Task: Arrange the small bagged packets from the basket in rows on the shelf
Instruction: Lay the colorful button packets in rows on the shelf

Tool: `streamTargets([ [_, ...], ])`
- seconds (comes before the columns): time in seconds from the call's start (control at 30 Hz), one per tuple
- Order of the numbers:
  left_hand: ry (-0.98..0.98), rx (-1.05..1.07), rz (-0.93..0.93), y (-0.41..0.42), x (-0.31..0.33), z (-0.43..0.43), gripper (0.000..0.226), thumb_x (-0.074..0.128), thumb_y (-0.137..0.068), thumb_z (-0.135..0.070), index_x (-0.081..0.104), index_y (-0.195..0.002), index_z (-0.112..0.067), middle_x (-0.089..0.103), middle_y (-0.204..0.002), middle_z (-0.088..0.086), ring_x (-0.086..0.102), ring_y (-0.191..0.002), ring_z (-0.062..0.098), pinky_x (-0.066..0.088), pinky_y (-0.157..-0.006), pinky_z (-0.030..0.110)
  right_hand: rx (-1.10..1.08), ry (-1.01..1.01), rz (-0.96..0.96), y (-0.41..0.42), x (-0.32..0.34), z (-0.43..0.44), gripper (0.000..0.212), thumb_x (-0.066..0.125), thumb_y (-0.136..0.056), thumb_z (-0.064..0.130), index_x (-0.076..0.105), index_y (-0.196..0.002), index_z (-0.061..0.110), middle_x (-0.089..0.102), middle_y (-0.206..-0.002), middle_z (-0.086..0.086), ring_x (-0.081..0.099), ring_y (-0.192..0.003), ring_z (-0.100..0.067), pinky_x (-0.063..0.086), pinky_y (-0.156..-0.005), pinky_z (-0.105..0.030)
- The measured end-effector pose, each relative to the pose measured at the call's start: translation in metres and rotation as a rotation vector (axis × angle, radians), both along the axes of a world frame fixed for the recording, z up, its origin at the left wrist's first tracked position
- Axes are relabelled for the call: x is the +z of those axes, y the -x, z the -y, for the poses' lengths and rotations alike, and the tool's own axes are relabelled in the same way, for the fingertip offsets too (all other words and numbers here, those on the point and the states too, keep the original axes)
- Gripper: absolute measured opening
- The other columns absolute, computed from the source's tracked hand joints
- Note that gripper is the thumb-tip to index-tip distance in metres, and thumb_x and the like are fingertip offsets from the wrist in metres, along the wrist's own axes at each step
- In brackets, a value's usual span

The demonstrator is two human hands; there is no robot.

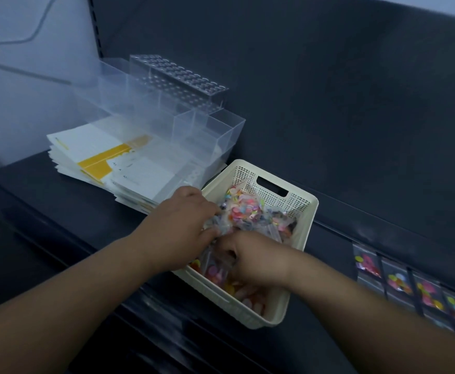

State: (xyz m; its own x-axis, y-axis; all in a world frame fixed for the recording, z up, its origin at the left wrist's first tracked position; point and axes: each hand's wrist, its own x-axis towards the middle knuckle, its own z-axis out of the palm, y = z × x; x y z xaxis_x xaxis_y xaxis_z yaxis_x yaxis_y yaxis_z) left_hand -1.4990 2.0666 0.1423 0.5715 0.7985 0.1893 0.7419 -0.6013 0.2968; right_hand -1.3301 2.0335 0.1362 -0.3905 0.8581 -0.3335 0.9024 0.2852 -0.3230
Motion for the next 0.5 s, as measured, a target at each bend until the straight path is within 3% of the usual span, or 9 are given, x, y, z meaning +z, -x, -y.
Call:
streamTargets([
  [0.1,-0.002,-0.004,0.017,0.000,0.001,0.000,0.049,0.042,-0.086,-0.052,0.057,-0.127,-0.028,0.060,-0.121,-0.007,0.033,-0.126,0.013,0.037,-0.099,0.030,-0.122,0.028,-0.224,-0.004,0.001,-0.004,0.008,0.064,-0.081,0.011,0.065,-0.080,0.019,0.063,-0.075,0.003,0.060,-0.075,-0.014,0.050,-0.070,-0.026],
  [0.2,-0.039,-0.031,0.014,0.000,0.006,-0.002,0.053,0.033,-0.081,-0.047,0.064,-0.117,-0.024,0.067,-0.108,0.000,0.052,-0.111,0.021,0.042,-0.092,0.034,-0.283,0.095,-0.450,-0.011,0.012,-0.004,0.023,0.069,-0.080,0.004,0.061,-0.072,0.023,0.060,-0.064,0.007,0.056,-0.059,-0.002,0.046,-0.060,-0.017],
  [0.27,-0.036,-0.035,0.054,-0.002,0.011,-0.002,0.044,0.037,-0.084,-0.037,0.067,-0.112,-0.021,0.070,-0.103,0.003,0.060,-0.100,0.024,0.046,-0.088,0.035,-0.364,0.084,-0.581,-0.017,0.020,-0.005,0.024,0.070,-0.079,0.000,0.061,-0.070,0.020,0.062,-0.071,-0.001,0.059,-0.059,-0.004,0.045,-0.058,-0.017],
  [0.3,0.000,-0.029,0.100,-0.005,0.014,-0.001,0.039,0.040,-0.087,-0.033,0.067,-0.113,-0.022,0.070,-0.104,0.002,0.061,-0.099,0.023,0.046,-0.087,0.034,-0.400,0.074,-0.651,-0.021,0.024,-0.005,0.024,0.069,-0.079,-0.002,0.061,-0.070,0.018,0.065,-0.081,-0.009,0.064,-0.070,-0.013,0.046,-0.059,-0.020],
  [0.37,0.144,0.002,0.206,-0.013,0.019,0.001,0.030,0.044,-0.095,-0.030,0.064,-0.117,-0.027,0.067,-0.109,-0.007,0.059,-0.101,0.015,0.046,-0.087,0.031,-0.449,0.069,-0.768,-0.027,0.031,-0.003,0.023,0.068,-0.079,-0.005,0.061,-0.071,0.015,0.064,-0.103,-0.023,0.065,-0.087,-0.025,0.046,-0.059,-0.022],
  [0.5,0.586,0.017,0.473,-0.030,0.033,0.008,0.018,0.051,-0.093,-0.039,0.065,-0.101,-0.031,0.068,-0.095,-0.011,0.063,-0.089,0.006,0.049,-0.084,0.031,-0.464,0.030,-0.871,-0.039,0.043,0.007,0.021,0.067,-0.078,-0.008,0.061,-0.076,0.011,0.063,-0.089,-0.018,0.055,-0.075,-0.015,0.045,-0.069,-0.027],
])
